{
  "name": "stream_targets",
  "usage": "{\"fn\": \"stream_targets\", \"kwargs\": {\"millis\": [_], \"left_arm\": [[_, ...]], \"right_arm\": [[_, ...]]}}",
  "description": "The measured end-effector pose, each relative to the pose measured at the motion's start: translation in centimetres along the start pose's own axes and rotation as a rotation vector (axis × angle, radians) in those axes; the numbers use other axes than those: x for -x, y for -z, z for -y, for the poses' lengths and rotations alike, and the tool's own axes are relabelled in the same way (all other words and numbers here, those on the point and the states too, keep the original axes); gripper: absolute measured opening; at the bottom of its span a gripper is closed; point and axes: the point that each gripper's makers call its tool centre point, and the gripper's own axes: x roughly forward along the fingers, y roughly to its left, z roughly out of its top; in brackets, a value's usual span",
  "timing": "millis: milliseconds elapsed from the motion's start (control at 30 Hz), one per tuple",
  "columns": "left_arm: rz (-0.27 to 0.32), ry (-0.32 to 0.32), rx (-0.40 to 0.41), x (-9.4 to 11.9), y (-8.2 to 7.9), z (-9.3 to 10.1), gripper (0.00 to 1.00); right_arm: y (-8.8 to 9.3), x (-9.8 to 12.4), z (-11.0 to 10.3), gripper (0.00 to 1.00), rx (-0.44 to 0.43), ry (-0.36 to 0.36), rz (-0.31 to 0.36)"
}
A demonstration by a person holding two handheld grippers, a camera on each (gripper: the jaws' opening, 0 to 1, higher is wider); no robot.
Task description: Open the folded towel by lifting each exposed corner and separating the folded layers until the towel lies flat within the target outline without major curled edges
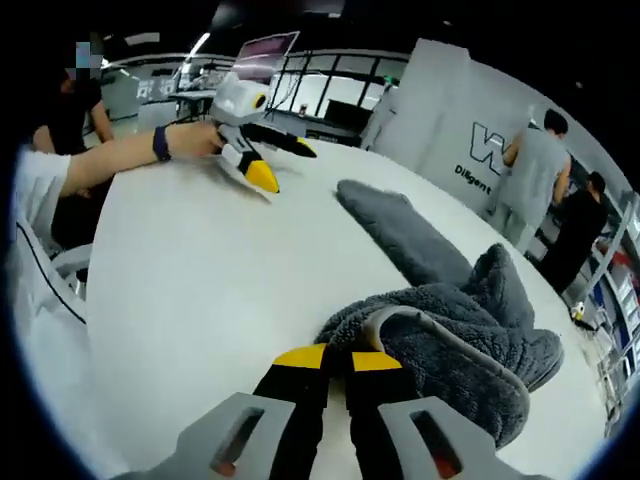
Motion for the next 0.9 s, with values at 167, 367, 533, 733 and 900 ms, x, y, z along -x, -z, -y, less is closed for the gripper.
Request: {"fn": "stream_targets", "kwargs": {"millis": [167, 367, 533, 733, 900], "left_arm": [[0.012, 0.01, -0.003, -0.1, -0.4, 0.1, 0.95], [0.016, 0.017, 0.005, -0.3, -0.6, 0.7, 0.96], [0.072, 0.074, -0.008, -0.4, -2.6, 3.3, 0.96], [0.15, 0.126, -0.005, -1.1, -6.2, 8.0, 0.96], [0.163, 0.17, -0.022, -2.7, -8.6, 13.2, 0.94]], "right_arm": [[0.5, 1.8, -2.1, 0.14, -0.121, -0.097, 0.086], [1.9, 6.2, -1.9, 0.27, -0.073, -0.07, 0.113], [1.3, 11.8, 1.2, 0.34, -0.171, 0.021, 0.261], [1.4, 16.2, 6.1, 0.67, -0.191, 0.244, 0.334], [1.5, 16.1, 9.1, 0.86, -0.236, 0.306, 0.318]]}}
